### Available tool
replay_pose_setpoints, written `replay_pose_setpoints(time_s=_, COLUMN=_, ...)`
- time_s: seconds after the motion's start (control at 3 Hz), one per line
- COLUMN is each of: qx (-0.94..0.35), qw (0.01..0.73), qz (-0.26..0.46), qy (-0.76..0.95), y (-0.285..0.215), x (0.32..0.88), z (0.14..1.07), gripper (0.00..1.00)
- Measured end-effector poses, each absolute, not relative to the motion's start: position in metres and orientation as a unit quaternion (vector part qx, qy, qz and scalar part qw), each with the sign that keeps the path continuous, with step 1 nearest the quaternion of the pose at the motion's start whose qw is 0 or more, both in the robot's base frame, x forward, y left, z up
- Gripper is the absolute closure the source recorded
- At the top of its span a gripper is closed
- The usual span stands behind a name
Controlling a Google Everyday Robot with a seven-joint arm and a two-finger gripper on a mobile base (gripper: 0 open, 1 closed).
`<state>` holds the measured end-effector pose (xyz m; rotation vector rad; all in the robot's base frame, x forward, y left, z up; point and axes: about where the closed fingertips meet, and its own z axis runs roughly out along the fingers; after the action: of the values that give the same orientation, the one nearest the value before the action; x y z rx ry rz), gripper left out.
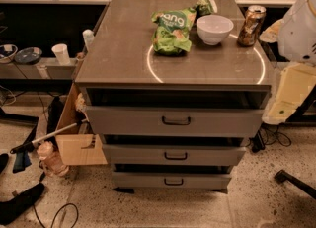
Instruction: Open bottom drawer
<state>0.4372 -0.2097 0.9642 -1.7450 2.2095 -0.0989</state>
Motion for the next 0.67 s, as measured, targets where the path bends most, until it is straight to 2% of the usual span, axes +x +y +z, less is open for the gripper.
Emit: replay_pose_setpoints(time_s=0.67, qx=-0.611, qw=0.156, qz=-0.029, qy=0.776, y=-0.206, x=0.435, z=0.924, gripper=0.00)
